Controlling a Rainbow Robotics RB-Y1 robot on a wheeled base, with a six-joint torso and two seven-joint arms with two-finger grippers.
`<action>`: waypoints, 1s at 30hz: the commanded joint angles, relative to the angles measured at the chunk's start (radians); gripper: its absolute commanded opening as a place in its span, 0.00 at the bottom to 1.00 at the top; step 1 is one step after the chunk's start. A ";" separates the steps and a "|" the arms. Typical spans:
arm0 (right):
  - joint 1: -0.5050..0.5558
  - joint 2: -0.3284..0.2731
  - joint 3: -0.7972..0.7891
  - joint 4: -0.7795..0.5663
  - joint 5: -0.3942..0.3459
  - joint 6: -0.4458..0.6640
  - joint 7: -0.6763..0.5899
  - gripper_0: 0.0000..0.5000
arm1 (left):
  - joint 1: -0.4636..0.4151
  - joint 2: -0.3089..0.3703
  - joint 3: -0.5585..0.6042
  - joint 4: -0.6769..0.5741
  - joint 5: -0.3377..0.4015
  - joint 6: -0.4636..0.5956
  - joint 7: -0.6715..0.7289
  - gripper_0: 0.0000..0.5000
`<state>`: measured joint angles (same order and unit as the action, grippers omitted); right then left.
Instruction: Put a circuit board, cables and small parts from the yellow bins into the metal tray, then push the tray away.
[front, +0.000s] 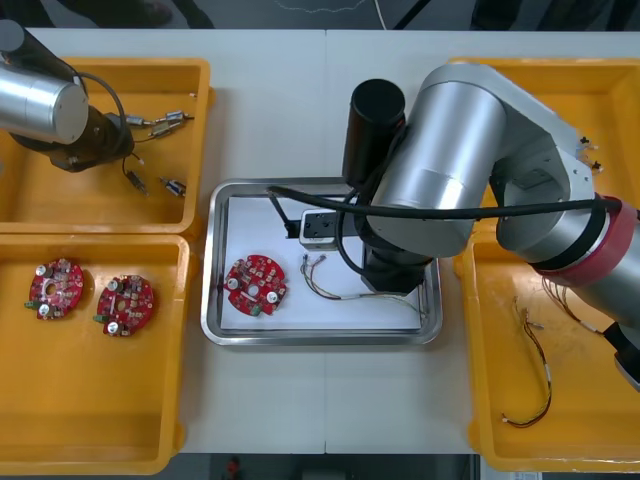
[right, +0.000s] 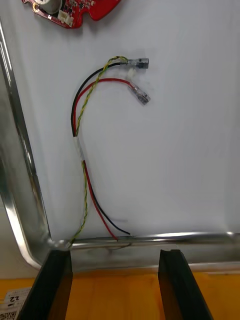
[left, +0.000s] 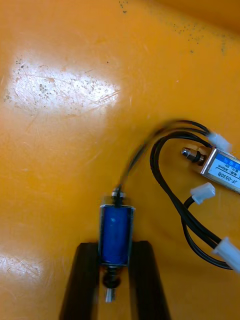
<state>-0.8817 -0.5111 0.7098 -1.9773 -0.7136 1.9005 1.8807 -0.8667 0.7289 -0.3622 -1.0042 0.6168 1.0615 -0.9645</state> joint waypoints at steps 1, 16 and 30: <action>0.049 0.022 -0.118 -0.115 0.011 0.019 0.005 1.00 | -0.044 -0.016 -0.007 -0.004 -0.011 0.012 -0.095 0.00; 0.201 -0.075 -0.466 -0.261 -0.047 0.019 -0.031 1.00 | -0.043 0.043 0.140 -0.218 -0.038 0.336 -0.100 0.00; 0.317 -0.136 -0.696 -0.261 0.080 0.019 -0.058 1.00 | 0.068 0.084 0.259 -0.548 -0.037 0.554 -0.129 0.00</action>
<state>-0.5941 -0.6120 0.0803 -2.2064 -0.6660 1.9172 1.8583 -0.8268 0.7588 -0.1323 -1.4738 0.5795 1.5885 -0.9671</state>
